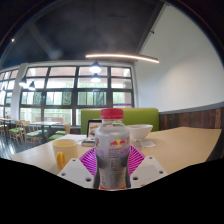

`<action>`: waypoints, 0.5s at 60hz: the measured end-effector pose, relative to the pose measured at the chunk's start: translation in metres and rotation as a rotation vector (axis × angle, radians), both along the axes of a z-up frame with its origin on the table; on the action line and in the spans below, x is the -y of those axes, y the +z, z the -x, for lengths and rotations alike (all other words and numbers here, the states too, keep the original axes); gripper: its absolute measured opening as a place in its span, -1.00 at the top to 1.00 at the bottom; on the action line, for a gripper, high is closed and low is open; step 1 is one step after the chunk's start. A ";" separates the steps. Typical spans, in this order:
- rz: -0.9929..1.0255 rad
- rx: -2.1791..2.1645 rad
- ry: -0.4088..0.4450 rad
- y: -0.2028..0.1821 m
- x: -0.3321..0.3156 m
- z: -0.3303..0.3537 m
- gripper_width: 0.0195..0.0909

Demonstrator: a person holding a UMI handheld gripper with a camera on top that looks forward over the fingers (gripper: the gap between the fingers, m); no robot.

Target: Pour water

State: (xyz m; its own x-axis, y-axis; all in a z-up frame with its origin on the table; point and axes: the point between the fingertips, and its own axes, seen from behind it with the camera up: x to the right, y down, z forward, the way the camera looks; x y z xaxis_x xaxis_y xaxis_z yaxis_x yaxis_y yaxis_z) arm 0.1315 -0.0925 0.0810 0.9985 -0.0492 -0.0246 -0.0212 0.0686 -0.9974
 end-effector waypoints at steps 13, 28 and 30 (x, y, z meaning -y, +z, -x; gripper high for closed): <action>0.027 0.227 -0.003 0.021 -0.005 -0.006 0.58; -0.050 0.988 -0.026 0.107 -0.040 0.027 0.58; -0.057 1.116 -0.027 0.110 -0.046 0.037 0.58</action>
State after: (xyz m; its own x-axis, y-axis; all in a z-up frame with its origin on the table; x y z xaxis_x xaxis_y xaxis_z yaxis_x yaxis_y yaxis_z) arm 0.0947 -0.0467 0.1911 0.4613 -0.0982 0.8818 0.8861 0.1018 -0.4522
